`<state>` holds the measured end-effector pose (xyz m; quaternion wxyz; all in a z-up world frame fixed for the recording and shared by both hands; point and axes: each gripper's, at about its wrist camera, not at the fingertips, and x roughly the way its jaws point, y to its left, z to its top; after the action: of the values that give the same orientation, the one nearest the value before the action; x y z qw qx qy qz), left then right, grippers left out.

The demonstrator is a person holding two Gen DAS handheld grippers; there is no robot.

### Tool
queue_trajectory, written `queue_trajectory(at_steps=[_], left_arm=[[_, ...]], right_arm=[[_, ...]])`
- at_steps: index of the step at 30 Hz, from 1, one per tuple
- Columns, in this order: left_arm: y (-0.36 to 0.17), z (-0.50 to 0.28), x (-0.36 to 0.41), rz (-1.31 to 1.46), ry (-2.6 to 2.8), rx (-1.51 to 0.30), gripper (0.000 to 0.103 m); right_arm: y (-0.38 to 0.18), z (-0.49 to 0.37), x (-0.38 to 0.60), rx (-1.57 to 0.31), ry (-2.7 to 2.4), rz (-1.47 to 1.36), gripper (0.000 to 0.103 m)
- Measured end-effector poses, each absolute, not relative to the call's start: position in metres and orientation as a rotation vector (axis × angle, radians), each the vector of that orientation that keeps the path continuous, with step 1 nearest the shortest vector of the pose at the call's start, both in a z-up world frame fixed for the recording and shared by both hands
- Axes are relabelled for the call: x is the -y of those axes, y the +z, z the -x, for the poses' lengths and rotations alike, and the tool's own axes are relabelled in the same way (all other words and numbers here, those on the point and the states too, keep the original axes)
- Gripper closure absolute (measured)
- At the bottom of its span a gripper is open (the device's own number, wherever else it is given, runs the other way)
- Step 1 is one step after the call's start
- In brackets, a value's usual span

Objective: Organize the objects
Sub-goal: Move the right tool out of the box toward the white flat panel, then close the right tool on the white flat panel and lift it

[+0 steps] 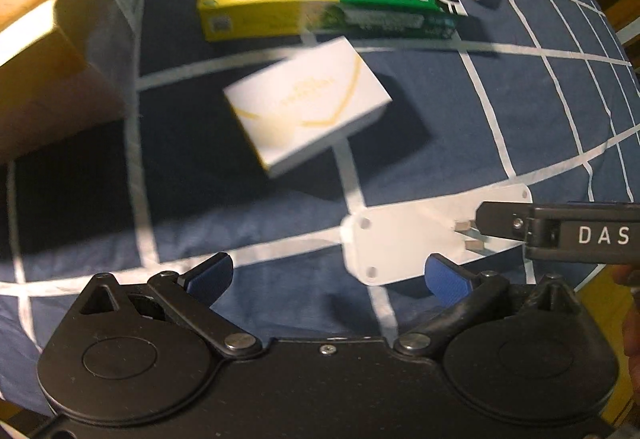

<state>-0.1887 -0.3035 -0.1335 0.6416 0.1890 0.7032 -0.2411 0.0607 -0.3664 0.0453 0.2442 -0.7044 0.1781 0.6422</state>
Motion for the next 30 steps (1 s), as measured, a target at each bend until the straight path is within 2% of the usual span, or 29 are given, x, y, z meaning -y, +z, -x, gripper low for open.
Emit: queue_trajectory(at_steps=[15,24,30], left_arm=[[-0.157,0.208,0.323,-0.379,-0.544,-1.672,0.000],[-0.160,0.211,0.334,-0.355,-0.545,-1.690,0.000],[-0.164,0.209,0.338,-0.323,-0.544,-1.699,0.000]], right_arm=[[0.027,-0.067,0.354,-0.469,1.723,1.984,0.002],[0.022,-0.071,0.352,-0.526,1.717,1.986,0.003],[0.015,-0.072,0.350,-0.585,1.721,1.990,0.014]])
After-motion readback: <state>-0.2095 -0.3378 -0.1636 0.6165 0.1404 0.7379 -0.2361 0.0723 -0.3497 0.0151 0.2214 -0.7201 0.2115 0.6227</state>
